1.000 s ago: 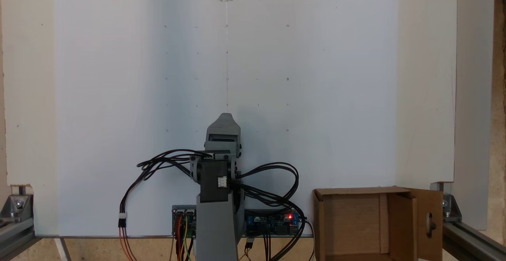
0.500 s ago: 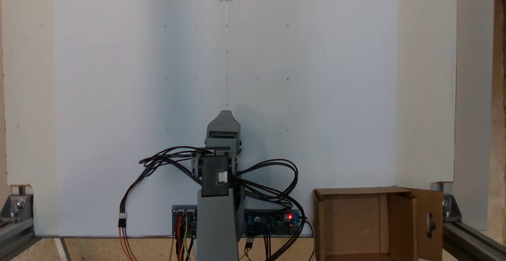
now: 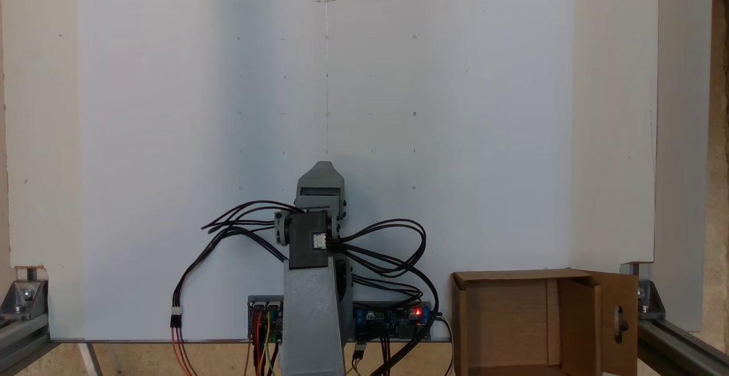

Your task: Grasp a green dice and put it in the bin.

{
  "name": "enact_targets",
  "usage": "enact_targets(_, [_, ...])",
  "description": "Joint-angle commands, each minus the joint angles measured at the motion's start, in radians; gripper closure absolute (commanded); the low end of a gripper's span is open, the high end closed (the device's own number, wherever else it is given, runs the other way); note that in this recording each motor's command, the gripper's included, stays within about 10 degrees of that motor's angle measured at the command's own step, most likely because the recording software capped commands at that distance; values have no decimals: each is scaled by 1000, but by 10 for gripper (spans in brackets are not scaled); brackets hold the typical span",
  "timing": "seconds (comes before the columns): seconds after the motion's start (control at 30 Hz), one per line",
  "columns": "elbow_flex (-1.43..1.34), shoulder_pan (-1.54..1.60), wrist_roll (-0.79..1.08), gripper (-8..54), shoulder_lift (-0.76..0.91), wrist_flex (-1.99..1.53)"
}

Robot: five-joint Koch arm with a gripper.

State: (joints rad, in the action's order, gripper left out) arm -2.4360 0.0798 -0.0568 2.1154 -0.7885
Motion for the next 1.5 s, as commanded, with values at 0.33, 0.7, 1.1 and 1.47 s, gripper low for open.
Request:
enact_targets(0.33, [21, -6, -58, 8, -6, 63])
enact_targets(0.7, [3, -26, -58, 16, -92, 97])
enact_targets(1.1, [-9, -48, -58, 17, -138, 124])
enact_targets(1.47, [-15, -48, -58, 32, -158, 124])
